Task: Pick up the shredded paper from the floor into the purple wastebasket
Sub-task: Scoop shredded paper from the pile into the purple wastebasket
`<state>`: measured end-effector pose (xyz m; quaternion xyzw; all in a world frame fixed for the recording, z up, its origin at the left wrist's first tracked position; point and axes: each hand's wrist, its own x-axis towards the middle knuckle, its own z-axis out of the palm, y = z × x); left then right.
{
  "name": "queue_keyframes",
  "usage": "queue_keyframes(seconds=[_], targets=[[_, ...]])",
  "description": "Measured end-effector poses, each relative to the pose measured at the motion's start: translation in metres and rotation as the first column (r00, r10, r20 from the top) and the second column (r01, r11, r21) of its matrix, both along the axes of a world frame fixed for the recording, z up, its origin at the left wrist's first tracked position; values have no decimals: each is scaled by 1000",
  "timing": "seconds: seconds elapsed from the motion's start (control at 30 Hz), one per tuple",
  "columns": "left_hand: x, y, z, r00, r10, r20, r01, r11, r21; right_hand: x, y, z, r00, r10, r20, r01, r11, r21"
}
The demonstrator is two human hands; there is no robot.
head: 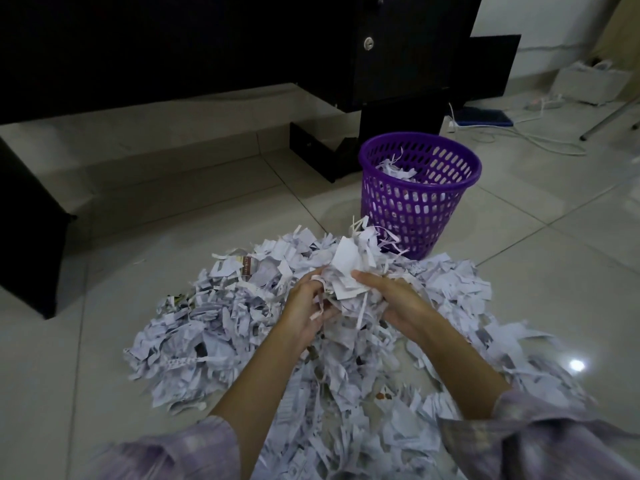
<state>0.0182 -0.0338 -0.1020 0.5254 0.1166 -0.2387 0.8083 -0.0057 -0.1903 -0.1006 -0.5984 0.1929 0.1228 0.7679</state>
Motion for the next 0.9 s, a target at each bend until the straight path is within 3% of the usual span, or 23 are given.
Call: queue_keyframes(seconds=[0.2, 0.3, 0.43, 0.6, 0.9], targets=[[1, -11, 4, 995, 103, 7, -103, 988, 116, -7, 9, -4, 999, 35, -15, -29, 952, 305], [1, -14, 7, 993, 97, 64, -107, 975, 192, -3, 9, -2, 1000, 5, 5, -7, 935, 355], [9, -19, 18, 986, 32, 163, -85, 938, 336, 11, -1, 14, 998, -55, 29, 45, 961, 274], [42, -39, 52, 956, -122, 267, 1, 911, 412, 46, -33, 55, 987, -107, 118, 87, 983, 161], [115, -111, 122, 857, -239, 456, -24, 866, 499, 131, -127, 125, 926, -201, 321, 247, 963, -111]])
